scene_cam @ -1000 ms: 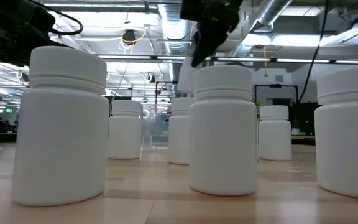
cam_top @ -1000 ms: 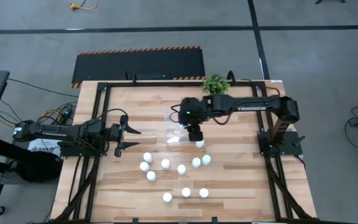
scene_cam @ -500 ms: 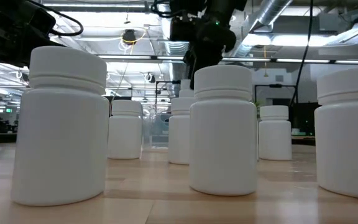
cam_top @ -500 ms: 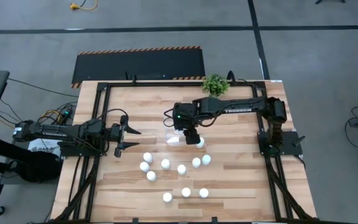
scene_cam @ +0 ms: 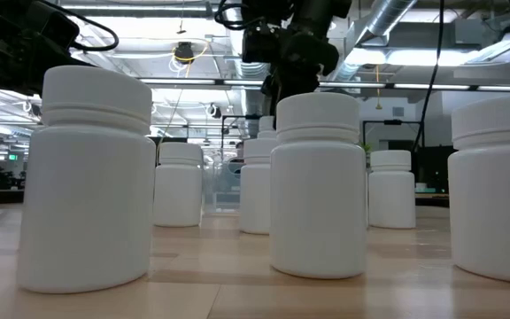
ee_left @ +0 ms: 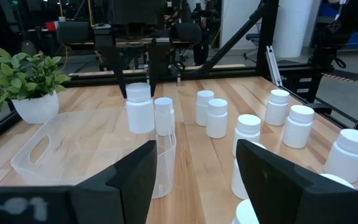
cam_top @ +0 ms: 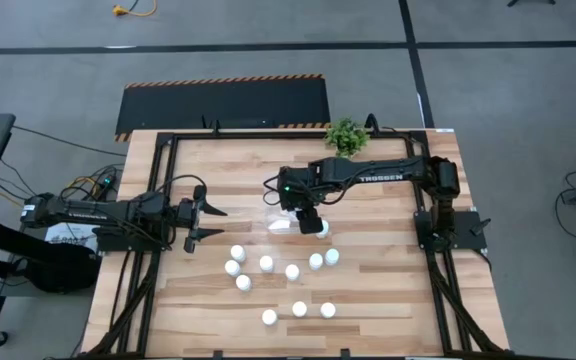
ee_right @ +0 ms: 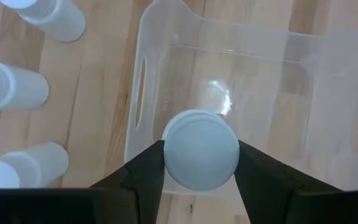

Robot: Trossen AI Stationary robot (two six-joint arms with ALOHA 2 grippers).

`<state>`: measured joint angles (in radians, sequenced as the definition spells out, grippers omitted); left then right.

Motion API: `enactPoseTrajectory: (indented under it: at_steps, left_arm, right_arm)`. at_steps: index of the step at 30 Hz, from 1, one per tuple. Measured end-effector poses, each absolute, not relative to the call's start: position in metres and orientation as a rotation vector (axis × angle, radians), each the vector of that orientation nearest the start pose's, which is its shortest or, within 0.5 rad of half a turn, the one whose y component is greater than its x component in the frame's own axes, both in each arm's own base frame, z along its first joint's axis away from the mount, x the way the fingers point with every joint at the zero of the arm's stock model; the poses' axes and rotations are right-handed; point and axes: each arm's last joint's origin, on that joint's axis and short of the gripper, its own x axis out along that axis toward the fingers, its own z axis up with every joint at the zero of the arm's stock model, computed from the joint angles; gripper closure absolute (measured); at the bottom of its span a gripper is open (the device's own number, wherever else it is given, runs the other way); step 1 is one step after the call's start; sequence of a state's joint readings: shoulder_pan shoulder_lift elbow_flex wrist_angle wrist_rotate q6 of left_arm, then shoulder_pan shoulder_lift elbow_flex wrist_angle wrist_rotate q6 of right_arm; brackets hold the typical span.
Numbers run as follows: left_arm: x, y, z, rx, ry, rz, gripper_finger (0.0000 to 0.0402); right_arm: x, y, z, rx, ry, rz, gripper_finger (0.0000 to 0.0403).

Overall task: Pick and place pill bottles into a basket
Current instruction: Put the pill bottles into the container

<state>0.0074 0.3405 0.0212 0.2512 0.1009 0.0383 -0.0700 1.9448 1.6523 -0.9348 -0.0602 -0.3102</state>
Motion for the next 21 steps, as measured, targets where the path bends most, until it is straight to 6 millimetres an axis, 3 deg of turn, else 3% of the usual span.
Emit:
enactPoseTrajectory:
  at_steps: [9, 16, 21]
  left_arm:
    - [0.1190, -0.0021, 0.1652, 0.034, 0.066, -0.096, 0.0191]
    - [0.1189, -0.0021, 0.1652, 0.034, 0.065, -0.096, 0.0191]
    - [0.1190, -0.0021, 0.1652, 0.034, 0.066, -0.096, 0.0191]
  right_arm:
    - [0.4022, -0.0283, 0.2337, -0.183, 1.251, 0.191, 0.0249]
    - [0.4032, -0.0278, 0.2358, -0.182, 1.232, 0.206, 0.0227]
    - [0.4032, -0.0279, 0.2358, -0.190, 1.231, 0.212, 0.0243]
